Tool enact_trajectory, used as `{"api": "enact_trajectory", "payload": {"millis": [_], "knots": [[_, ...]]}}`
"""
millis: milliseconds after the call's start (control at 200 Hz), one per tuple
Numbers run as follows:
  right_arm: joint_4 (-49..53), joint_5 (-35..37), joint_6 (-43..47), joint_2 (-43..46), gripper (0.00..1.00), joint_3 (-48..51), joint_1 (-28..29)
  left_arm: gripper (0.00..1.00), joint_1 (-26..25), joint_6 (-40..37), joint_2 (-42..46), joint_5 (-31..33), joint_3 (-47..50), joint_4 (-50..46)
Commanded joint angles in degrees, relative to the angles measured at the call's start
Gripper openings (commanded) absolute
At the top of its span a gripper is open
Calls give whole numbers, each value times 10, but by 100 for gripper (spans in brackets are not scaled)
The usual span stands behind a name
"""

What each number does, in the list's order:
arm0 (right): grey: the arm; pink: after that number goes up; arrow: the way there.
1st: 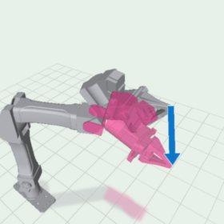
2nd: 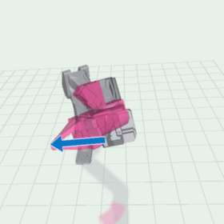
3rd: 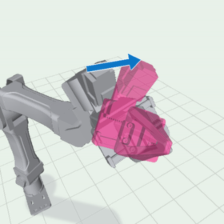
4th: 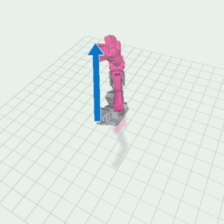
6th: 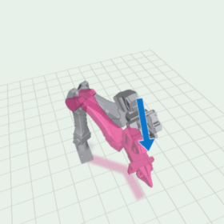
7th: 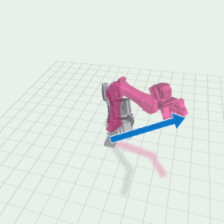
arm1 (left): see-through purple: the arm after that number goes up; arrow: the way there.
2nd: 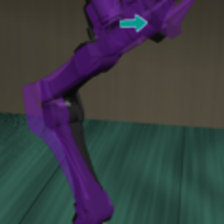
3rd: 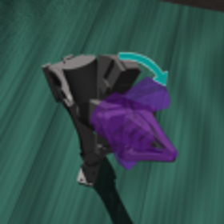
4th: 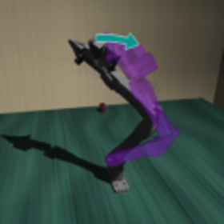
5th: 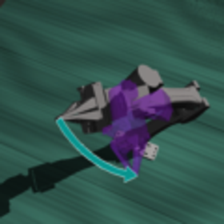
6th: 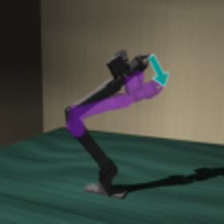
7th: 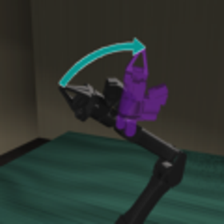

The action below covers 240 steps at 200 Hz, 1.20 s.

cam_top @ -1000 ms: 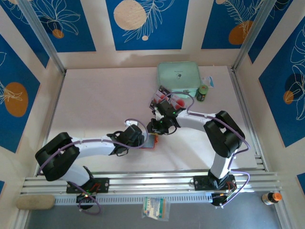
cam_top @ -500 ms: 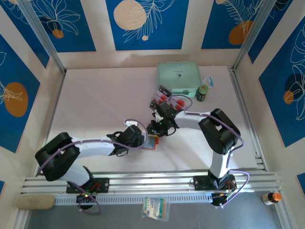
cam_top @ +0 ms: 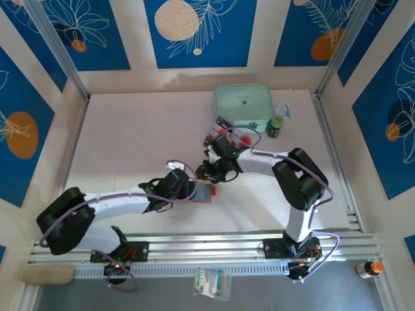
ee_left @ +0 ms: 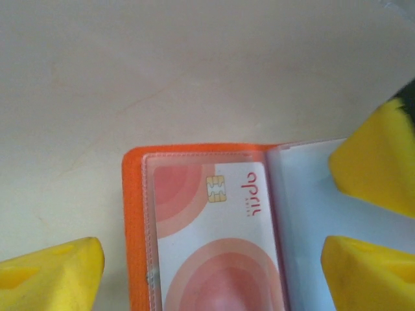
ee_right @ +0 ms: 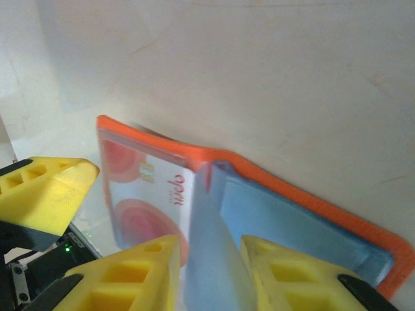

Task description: Put the credit cards into the card holder

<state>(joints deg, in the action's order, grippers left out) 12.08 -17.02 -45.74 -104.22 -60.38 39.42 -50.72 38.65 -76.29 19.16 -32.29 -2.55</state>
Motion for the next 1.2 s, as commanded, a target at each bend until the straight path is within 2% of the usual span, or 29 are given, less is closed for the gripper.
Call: {"api": "enact_trajectory", "payload": {"millis": [0,320,645,885,1195], "knots": [[16,-21,-12,22,33,-28,12,89,10,2,43,16,-11,-32],[22,-13,-34,-42,36,-96,47,91,37,-2,154,26,2,-75],[23,-10,-45,-123,37,-166,66,93,60,-2,205,9,27,-108],[19,-19,-49,-127,37,-170,63,93,68,-3,186,-12,41,-97],[20,-27,-49,-100,36,-165,50,93,71,-15,94,-25,34,-48]]}}
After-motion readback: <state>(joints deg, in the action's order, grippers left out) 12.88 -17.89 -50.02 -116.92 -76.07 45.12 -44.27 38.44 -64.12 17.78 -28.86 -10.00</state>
